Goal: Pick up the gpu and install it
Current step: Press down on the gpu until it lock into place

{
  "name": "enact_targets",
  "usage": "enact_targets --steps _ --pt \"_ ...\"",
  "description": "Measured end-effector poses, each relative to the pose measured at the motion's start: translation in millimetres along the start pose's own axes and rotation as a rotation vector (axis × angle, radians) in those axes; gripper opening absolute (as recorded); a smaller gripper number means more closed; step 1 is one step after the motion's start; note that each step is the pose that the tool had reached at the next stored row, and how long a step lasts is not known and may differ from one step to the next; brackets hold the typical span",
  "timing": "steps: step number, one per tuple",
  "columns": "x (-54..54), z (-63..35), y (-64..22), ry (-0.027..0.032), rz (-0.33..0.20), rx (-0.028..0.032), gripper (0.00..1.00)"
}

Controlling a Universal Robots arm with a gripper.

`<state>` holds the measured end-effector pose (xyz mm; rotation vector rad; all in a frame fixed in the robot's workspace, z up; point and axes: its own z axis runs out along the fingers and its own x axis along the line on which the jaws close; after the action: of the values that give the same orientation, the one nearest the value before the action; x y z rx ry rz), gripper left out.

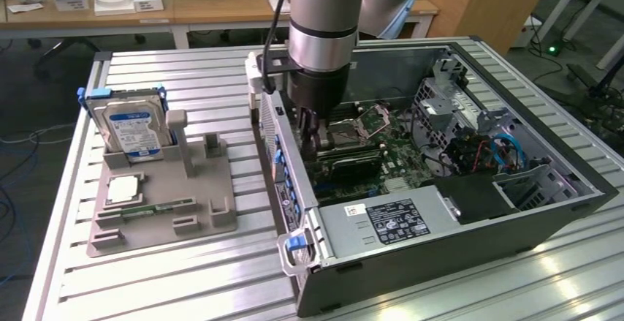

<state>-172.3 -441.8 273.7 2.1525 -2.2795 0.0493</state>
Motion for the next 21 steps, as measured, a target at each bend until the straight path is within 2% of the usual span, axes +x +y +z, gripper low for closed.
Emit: enact_targets --steps 3,5,6,7,10,11,12,16,21 --pt "-0.1 0.1 -1.7 -0.0089 0.000 0.0034 0.11" --pt "-0.3 0.1 -4.5 -0.0140 0.000 0.0032 0.11" --pt "-0.4 0.1 -6.7 -0.0196 0.000 0.0027 0.11" --pt "-0.5 0.2 -8.9 -0.0314 0.001 0.0021 0.11" --pt "-0.7 0.2 -13.6 -0.0815 0.002 -0.0007 0.11" --pt "-0.7 0.2 -15.1 -0.0900 0.002 -0.0013 0.11" --pt "-0.6 0.4 -16.5 -0.0923 0.002 -0.0013 0.11" --pt "0.4 -0.7 -20.9 -0.0922 0.002 -0.0029 0.11" --pt "1.0 -12.4 -21.2 -0.0922 0.002 -0.0039 0.11"
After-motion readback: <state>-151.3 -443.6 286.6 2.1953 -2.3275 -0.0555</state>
